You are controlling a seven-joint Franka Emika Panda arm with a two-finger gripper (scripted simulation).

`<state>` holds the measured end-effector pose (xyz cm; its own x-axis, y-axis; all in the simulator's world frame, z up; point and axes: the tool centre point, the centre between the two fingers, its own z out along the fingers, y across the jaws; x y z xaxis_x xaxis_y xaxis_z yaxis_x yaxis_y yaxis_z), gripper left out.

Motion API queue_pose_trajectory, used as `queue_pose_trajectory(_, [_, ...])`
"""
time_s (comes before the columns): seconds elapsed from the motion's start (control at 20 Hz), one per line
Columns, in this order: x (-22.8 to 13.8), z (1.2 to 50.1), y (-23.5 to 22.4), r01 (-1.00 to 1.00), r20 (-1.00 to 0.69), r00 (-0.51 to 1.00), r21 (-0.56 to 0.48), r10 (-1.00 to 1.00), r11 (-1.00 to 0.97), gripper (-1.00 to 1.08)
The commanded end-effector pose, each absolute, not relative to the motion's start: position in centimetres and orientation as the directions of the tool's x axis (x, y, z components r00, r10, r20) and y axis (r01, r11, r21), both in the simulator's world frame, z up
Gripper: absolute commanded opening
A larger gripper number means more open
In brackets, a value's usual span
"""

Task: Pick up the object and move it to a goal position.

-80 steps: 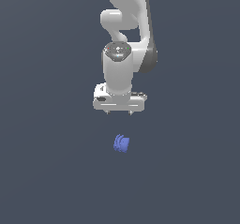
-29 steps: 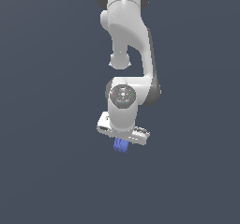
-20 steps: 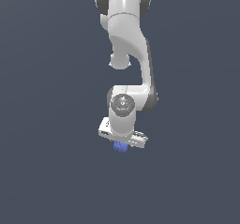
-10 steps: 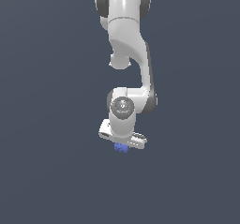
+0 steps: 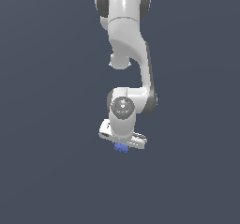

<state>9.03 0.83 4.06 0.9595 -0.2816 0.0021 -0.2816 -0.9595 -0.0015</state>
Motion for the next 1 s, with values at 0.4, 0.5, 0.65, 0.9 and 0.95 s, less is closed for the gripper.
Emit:
queue_pose_trajectory(0.4, [12.6,8.1,2.5,-0.179,0.098,0.978,-0.050,-0.183,-0.983,-1.00])
queue_pose_trajectory(0.5, [13.7,9.6,3.2,-0.140,0.134,0.980,-0.064,-0.148,-0.988,-1.00])
queue_pose_trajectory(0.65, [15.5,12.3,4.5,-0.071,0.196,0.977,-0.087,-0.087,-0.994,-1.00])
queue_pose_trajectory(0.9, [18.2,18.1,7.1,0.067,0.318,0.948,-0.117,0.027,-0.991,-1.00])
queue_pose_trajectory(0.95, [18.6,19.2,7.6,0.095,0.343,0.938,-0.121,0.049,-0.988,-1.00])
